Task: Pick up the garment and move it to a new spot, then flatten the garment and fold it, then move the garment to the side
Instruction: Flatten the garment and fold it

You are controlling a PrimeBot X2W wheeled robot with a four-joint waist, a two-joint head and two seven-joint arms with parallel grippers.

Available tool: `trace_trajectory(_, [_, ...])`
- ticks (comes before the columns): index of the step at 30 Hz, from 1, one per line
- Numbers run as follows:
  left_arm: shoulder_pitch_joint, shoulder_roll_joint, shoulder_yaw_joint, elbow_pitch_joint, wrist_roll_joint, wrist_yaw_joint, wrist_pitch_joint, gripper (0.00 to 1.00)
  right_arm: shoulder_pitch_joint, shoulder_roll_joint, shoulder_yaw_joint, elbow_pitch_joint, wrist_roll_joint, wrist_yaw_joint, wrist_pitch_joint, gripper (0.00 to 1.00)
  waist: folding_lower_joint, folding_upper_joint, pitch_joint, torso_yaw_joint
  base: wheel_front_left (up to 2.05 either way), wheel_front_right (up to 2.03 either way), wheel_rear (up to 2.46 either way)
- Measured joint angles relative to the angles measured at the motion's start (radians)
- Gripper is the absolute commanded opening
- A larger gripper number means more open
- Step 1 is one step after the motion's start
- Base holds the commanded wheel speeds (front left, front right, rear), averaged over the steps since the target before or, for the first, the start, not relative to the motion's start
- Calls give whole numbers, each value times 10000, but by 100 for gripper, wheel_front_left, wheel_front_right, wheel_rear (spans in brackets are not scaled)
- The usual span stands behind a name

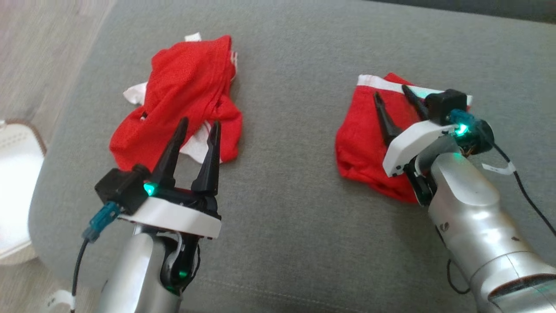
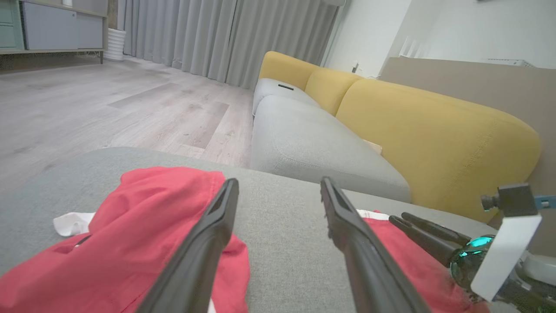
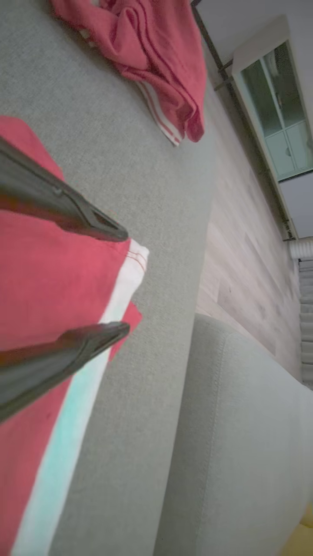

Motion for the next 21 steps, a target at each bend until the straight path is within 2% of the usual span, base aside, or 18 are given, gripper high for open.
trace_trajectory(4, [150, 0, 94, -36, 71, 2, 0, 100, 281, -19, -303, -825, 12, 0, -81, 100, 0, 0, -418, -426, 0, 0, 0])
trace_trajectory(10, [520, 4, 291, -100, 265, 2, 0, 100, 1981, -199, -1254, -2876, -291, 0, -82, 100, -1, 0, -926, -1189, 0, 0, 0])
trace_trajectory(21, [827, 6, 510, -6, 554, -12, 0, 100, 4381, 56, -2376, -4853, -1133, 0, -73, 100, -1, 0, -1349, -2100, 0, 0, 0])
